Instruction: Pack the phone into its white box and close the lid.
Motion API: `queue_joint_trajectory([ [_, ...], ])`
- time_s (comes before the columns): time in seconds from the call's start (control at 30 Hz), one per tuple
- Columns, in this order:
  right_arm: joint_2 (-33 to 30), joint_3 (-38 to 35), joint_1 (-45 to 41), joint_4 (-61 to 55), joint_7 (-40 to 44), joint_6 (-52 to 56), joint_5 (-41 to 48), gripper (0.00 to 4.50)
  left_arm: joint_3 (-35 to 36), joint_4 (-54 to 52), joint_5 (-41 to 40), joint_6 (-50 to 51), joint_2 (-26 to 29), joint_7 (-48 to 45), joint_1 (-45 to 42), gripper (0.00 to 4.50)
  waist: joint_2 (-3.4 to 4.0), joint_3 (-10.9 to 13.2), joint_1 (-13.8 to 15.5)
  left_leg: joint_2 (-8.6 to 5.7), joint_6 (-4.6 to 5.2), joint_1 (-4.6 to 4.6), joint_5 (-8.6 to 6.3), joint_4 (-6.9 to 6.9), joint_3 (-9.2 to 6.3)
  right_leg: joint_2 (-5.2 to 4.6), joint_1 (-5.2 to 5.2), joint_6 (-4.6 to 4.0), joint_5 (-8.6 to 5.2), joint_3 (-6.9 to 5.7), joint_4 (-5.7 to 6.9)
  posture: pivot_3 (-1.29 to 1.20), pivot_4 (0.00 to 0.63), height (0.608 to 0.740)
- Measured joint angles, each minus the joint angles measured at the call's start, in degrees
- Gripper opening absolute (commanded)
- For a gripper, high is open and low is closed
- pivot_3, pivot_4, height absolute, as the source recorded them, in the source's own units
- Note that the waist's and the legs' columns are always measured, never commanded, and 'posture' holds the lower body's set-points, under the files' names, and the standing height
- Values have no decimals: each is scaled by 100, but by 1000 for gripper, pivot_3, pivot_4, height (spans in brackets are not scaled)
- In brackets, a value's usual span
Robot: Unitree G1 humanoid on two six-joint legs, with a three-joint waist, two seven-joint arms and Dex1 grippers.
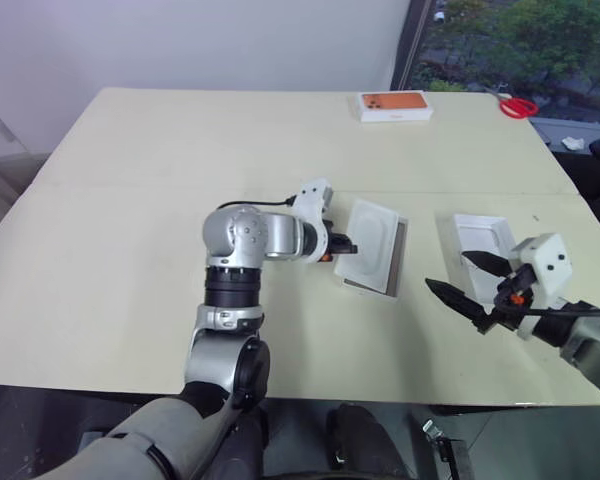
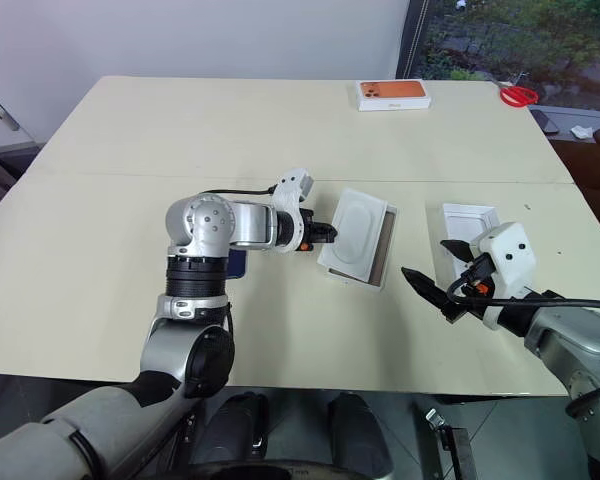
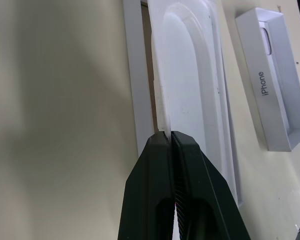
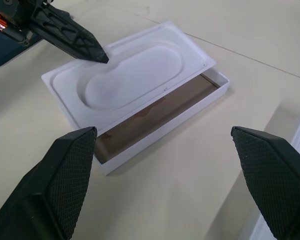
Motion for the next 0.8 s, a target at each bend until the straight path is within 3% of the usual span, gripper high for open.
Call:
queue_joint_trajectory([
  [0.8,-17,83,191,12,-169,211,-290,4500,-313,369,-55,-131,-37,47,-158,72,0,0,0,0,0,0,0,0,0,0,-1,0,0,0,-1,0,150,740],
])
